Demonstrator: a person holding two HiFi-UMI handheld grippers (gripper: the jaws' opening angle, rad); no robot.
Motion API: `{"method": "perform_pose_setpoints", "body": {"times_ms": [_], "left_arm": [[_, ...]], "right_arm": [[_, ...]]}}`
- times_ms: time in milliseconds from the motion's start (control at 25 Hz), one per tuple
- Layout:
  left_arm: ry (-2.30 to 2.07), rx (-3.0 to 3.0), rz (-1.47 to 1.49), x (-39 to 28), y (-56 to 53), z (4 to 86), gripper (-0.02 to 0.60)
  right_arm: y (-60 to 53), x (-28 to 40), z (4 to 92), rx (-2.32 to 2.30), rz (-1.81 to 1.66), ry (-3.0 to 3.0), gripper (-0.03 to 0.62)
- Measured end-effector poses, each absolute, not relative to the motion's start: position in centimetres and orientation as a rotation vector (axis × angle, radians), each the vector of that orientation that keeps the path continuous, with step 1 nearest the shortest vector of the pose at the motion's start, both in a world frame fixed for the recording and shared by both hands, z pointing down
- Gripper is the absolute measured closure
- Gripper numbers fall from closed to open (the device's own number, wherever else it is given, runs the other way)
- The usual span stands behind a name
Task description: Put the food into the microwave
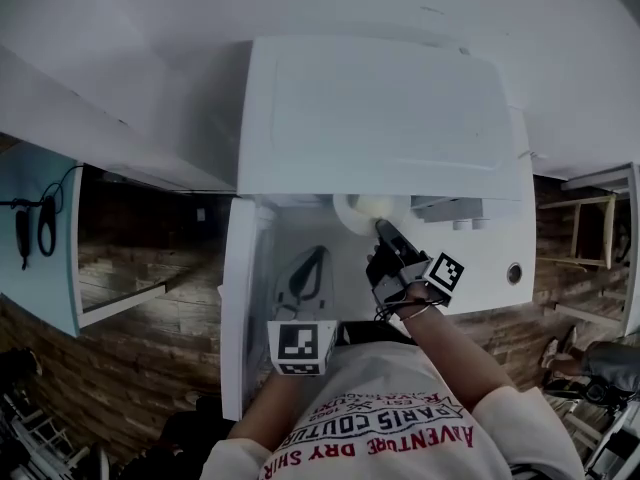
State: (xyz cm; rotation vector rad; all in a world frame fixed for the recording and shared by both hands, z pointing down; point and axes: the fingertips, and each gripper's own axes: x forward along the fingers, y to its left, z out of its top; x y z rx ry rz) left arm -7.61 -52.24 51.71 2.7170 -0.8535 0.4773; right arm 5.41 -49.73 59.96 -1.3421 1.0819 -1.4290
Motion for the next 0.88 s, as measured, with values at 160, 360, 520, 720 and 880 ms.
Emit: {"method": "perform_pose_setpoints", "body": {"times_ms": [160, 360, 520, 720, 880], "left_arm": [[-0.891, 2.683, 0.471, -7.8, -53.1, 52.3, 0.575], [-0.907, 2.666, 0.486, -7.8, -53.7, 53.2, 0.575], [-0.878, 2.672, 0.507, -7.2, -53.3, 53.5, 0.575], [-0.883, 2.654, 0.525, -7.6, -53.3, 54.0, 0.575], [-0.913, 2.632, 0.533, -7.9, -53.9, 54.4, 0.575]], "right_arm": [[-51.3, 5.7, 60.6, -1.35, -1.418, 1.076, 0.572], [-53.0, 6.0, 61.0, -1.37, -1.391, 1.064, 0.572], [-54.3, 6.3, 61.1, -1.394, -1.383, 1.082, 0.572], [-55.6, 6.2, 61.3, -1.401, -1.389, 1.092, 0.568], [-56.7, 6.4, 60.9, -1.398, -1.38, 1.095, 0.56]]}}
